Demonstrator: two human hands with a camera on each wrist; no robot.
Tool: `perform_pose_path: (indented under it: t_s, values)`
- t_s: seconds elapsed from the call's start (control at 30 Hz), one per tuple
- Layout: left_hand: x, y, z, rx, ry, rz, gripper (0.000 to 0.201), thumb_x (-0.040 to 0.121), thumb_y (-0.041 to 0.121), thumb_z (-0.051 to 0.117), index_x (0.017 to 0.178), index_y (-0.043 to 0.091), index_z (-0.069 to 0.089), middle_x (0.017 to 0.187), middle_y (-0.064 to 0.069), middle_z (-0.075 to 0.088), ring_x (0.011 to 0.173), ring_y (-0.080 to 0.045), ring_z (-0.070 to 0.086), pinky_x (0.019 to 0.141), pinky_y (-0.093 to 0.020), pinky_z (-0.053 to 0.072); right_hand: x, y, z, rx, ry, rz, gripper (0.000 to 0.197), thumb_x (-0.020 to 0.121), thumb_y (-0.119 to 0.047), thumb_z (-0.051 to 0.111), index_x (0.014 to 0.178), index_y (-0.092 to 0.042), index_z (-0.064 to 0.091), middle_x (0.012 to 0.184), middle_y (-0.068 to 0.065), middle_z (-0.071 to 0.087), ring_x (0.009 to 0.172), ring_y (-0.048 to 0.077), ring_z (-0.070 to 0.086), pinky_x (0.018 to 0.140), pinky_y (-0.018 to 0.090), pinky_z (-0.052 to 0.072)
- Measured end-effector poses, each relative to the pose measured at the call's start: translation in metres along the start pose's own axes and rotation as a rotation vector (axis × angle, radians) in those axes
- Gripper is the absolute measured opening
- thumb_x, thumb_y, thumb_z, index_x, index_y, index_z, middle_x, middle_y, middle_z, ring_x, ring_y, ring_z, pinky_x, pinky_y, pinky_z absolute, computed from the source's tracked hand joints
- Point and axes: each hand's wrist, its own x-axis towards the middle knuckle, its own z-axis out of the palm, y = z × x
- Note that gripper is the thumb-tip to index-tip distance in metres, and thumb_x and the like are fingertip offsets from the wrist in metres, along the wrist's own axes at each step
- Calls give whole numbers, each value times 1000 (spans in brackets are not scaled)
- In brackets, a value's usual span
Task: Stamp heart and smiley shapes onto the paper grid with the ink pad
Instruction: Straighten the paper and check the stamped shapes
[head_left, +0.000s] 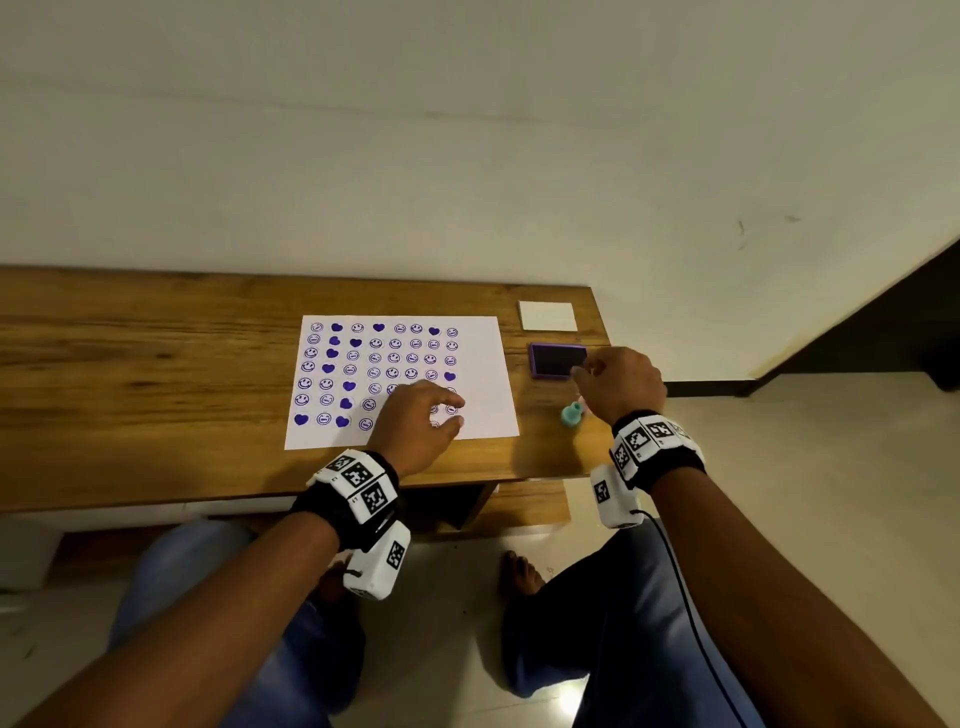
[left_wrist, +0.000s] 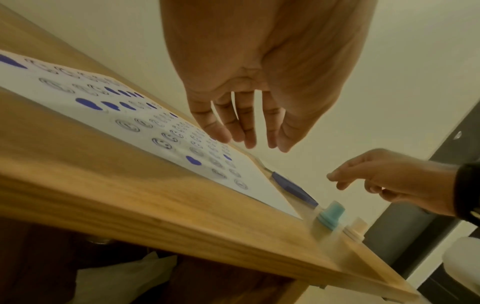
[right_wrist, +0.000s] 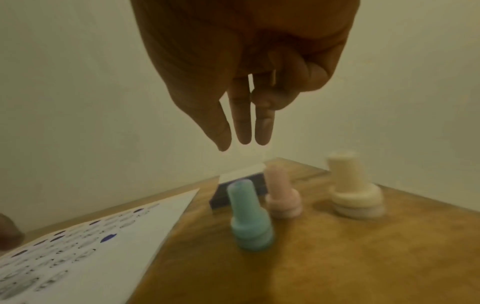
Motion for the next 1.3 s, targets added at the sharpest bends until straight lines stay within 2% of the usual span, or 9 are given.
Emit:
perform_pose_path:
  t_s: [0.2,0.33,0.43,0.63,0.8,0.9,1.13,1.23,1.3]
  values:
    - [5,-32,-27,357,91,-193,42,83,35,65,124,26,61,136,1,51,128,-26,39,101,-45,38,-4,-51,34,53,-126,-149,28,90,-44,64,86,-19,77,85,-1,71,84,22,69,65,25,47]
    - [1,-50,-34,447,-53,-324,55,85,42,62,136,28,50,146,1,39,135,-26,31,103,-45,34,-25,-67,69,-136,-183,-129,61,91,-66,51,113,-11,68,129,11,57,121,34,51,92,44,49]
    - [0,-54,-33,460,-81,-318,56,86,43,62,138,30,47,148,3,36,136,-25,28,104,-44,33,-39,-78,85,-84,-212,-121,71,89,-75,42,103,-13,71,143,12,46,131,36,40,98,51,45]
    - [3,-52,-38,451,-82,-332,57,82,42,68,135,29,51,143,3,39,132,-25,33,101,-44,36,-36,-96,86,410,-283,-74,74,82,-87,36,121,-33,69,140,4,56,129,31,51,105,54,42]
    - [3,-57,-39,432,-82,-319,58,80,44,69,134,31,51,143,4,40,132,-24,34,103,-45,37,-27,-103,65,952,-241,77,40,96,-47,58,127,-24,47,119,3,60,105,22,58,88,37,47]
    - [4,-60,-42,425,-114,-319,59,79,45,69,134,32,51,141,5,40,130,-24,35,103,-45,38,-12,-95,57,812,-74,136,48,91,-46,66,129,-22,48,104,0,62,95,22,61,85,36,50]
    - [10,-59,-54,321,-185,-320,55,77,44,73,127,28,58,135,2,47,128,-24,41,106,-40,37,6,-79,60,453,-255,116,33,89,-24,69,119,-12,70,120,8,70,108,29,66,96,43,53]
    - [12,-61,-72,94,-205,-343,44,81,34,74,122,23,62,131,5,56,125,-15,51,99,-23,37,10,-75,58,484,-306,72,18,89,-19,67,104,-12,72,109,11,71,100,28,67,89,38,54]
    - [13,-65,-91,47,-179,-341,35,82,33,72,116,29,64,131,5,57,122,-15,53,97,-26,42,14,-74,55,598,-285,40,6,91,-17,65,94,-13,69,104,11,71,98,29,67,90,41,55]
